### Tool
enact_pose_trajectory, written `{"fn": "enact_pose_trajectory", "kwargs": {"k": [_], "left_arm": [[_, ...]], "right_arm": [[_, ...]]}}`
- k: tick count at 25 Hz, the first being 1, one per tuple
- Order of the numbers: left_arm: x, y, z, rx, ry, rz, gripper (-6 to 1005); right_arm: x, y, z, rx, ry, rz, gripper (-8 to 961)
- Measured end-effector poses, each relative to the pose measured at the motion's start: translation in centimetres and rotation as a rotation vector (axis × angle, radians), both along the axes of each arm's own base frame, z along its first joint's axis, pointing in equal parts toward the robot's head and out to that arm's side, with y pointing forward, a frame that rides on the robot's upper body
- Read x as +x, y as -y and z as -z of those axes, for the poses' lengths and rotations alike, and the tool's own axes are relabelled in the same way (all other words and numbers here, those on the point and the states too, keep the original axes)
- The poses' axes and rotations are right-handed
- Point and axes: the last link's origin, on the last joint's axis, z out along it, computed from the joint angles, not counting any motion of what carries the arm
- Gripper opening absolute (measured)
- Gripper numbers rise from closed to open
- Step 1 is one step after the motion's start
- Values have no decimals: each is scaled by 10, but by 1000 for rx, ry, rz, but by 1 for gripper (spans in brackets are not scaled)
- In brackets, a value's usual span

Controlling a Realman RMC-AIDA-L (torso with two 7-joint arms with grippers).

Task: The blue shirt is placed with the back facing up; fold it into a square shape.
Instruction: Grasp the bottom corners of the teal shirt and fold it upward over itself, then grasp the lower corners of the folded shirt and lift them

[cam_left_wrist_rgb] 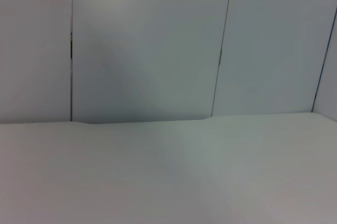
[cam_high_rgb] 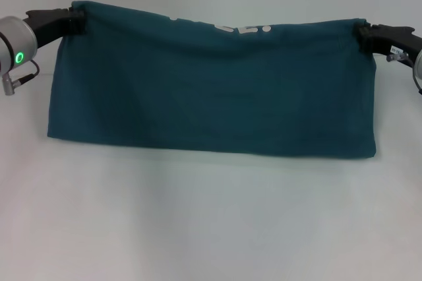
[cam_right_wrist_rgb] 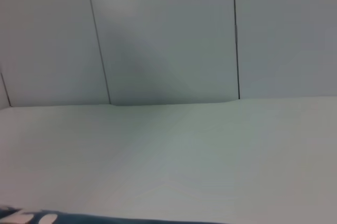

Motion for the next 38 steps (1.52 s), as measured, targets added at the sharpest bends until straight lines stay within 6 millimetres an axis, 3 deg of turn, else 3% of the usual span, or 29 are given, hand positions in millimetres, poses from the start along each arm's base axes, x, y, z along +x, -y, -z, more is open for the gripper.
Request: {"fn": "enact_pose_trajectory", "kwargs": {"k": [12,13,15,26,31,38], "left_arm": [[-10,0,3,68,-37,-49,195],[-10,0,3,68,-37,-49,271],[-12,0,2,81,-33,-61,424],[-29,14,5,45,10,-68,634],[-31,39,5,-82,95,17,837],[-45,67,4,-183,82,-4,826]], "right_arm": [[8,-4,-2,94,-20,97,101],[8,-5,-4,105,-21,98,104],[8,-5,-5,116,-25,98,328],[18,12,-6,53,-119,74,802],[29,38,-12,-31,-205,29,835],[50,71,-19,-189,-274,94,874]]}}
